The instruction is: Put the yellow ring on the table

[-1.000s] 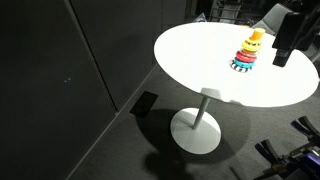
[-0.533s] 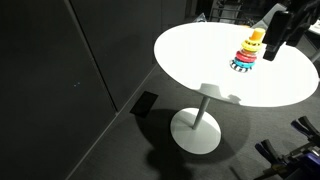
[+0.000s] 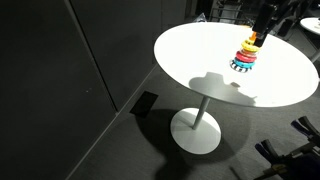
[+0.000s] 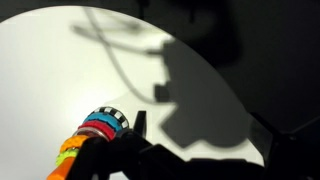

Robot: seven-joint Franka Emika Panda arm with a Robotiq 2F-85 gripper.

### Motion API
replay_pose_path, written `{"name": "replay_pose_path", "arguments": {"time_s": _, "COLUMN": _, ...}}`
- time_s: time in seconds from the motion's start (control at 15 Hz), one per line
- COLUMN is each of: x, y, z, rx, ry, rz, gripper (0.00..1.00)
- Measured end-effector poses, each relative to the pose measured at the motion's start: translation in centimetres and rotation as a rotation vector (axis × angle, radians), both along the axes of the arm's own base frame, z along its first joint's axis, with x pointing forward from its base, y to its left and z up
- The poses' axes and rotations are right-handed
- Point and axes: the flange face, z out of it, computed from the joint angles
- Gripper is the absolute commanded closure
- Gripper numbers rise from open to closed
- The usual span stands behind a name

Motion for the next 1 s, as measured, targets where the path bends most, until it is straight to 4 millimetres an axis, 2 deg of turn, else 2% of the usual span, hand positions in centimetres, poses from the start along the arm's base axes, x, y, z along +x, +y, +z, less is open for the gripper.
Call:
{"name": "replay_pose_path", "arguments": {"time_s": 0.6, "x": 4.8, "y": -7.1, "z": -1.3, "rx": -0.009, "ry": -0.084, "rz": -0.150, "gripper": 0.00}}
{"name": "replay_pose_path", "arguments": {"time_s": 1.0, "x": 6.6, "y": -10.0, "z": -2.8, "rx": 0.036, "ry": -0.158, "rz": -0.216, "gripper": 0.00}}
